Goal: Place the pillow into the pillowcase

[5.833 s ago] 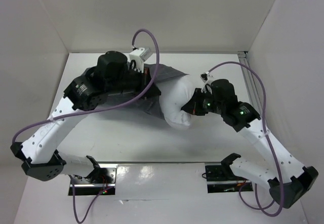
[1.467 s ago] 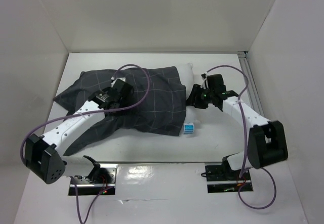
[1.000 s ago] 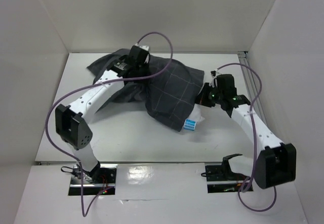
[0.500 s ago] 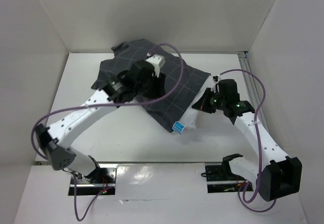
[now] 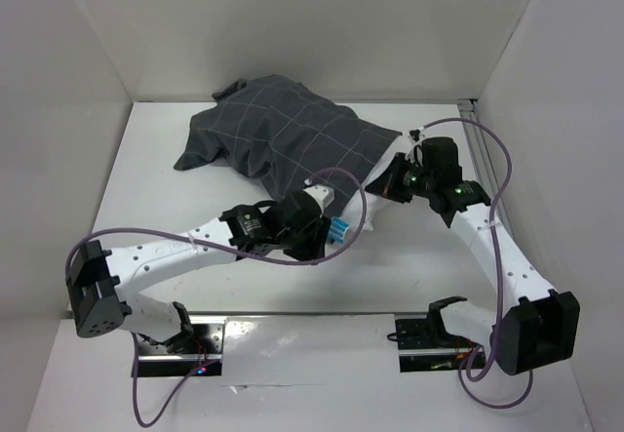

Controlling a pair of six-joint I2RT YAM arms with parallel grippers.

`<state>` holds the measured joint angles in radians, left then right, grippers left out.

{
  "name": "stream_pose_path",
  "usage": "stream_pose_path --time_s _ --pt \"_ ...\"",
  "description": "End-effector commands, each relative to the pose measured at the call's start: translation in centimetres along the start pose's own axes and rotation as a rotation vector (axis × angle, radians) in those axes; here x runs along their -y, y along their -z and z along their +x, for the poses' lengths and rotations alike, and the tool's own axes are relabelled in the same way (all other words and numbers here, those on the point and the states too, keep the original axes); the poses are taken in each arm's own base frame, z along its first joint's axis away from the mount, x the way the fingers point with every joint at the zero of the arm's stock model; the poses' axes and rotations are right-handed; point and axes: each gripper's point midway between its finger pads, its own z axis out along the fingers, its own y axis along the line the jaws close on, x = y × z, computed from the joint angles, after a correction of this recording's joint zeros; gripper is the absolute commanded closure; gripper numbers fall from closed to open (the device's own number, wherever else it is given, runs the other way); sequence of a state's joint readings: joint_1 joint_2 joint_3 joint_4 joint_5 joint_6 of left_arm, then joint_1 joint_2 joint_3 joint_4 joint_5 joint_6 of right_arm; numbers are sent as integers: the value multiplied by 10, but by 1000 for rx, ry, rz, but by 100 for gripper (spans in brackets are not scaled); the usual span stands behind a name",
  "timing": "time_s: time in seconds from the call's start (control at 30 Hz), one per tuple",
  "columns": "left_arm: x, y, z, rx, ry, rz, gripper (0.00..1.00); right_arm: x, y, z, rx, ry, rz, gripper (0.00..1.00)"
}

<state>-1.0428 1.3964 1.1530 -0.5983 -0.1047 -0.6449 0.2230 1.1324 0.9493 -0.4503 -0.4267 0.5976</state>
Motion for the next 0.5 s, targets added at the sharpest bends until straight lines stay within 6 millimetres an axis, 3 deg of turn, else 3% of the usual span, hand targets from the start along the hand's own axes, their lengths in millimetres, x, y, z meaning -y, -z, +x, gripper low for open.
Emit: stream_pose_path --time_s 0.0,0.03,0.13,0.2,0.4,0.47 --pt "7 19 -44 190 60 28 43 -39 15 -32 106 87 -112 100" --pt "3 16 -43 197 31 17 43 -36 14 -29 99 93 -107 100" --pt "-4 -7 -31 198 16 -30 12 -36 14 -29 99 93 -107 100" --pt "-10 -22 -19 204 -9 -82 0 -42 17 -35 113 92 -118 100" --pt "-28 -38 -37 408 126 -174 0 -56 24 -47 124 125 -137 100" --pt "-38 -42 -39 461 119 -205 5 -56 24 -47 125 134 -136 100"
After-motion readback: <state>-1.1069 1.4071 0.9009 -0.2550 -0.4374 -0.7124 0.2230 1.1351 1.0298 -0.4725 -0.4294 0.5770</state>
